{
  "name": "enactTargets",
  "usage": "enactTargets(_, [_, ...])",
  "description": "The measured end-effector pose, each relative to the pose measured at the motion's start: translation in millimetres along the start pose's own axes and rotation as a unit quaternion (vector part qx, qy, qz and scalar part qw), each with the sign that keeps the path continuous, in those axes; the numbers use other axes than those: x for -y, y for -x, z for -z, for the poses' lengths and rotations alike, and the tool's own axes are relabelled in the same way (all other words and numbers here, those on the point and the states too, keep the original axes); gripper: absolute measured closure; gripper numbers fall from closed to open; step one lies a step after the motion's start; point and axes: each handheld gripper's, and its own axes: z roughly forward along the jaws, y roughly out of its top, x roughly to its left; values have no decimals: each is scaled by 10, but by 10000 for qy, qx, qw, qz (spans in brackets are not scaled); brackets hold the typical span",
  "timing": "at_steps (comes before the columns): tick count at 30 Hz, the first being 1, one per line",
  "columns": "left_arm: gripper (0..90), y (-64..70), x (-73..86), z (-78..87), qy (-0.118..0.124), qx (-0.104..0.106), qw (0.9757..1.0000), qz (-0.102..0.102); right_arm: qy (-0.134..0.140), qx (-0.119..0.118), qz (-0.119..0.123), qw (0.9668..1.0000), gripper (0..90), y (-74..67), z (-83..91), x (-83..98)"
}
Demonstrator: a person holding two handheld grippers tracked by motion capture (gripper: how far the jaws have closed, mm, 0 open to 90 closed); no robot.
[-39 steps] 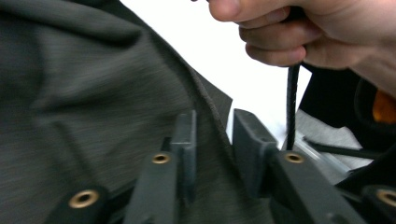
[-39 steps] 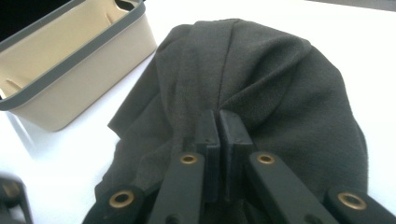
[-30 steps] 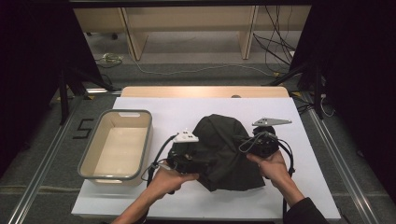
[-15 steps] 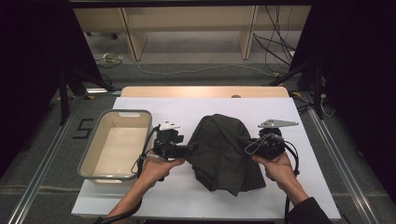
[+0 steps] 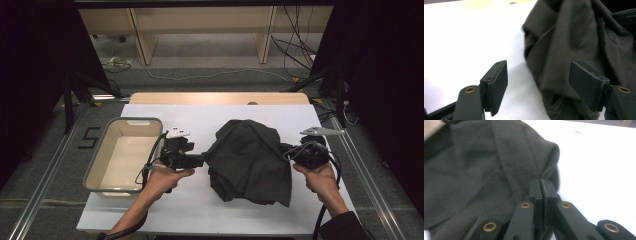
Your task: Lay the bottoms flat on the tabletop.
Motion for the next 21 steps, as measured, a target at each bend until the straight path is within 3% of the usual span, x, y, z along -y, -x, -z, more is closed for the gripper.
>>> enactTargets(4, [310, -10, 48, -54, -168, -25, 9999, -10, -111, 369, -148, 9991, 887, 217, 48, 89])
enactTargets(8, [310, 29, 82, -110, -239, 26, 9997, -56, -307, 546, -294, 9976, 887, 374, 15, 187])
enactTargets(15, [308, 137, 106, -180, -261, 241, 9993, -131, -458, 525, -191, 9974, 883, 371, -63, 221])
enactTargets(21, [319, 286, 173, -382, -395, 445, 9980, -199, -440, 444, -188, 9979, 874, 325, -82, 207])
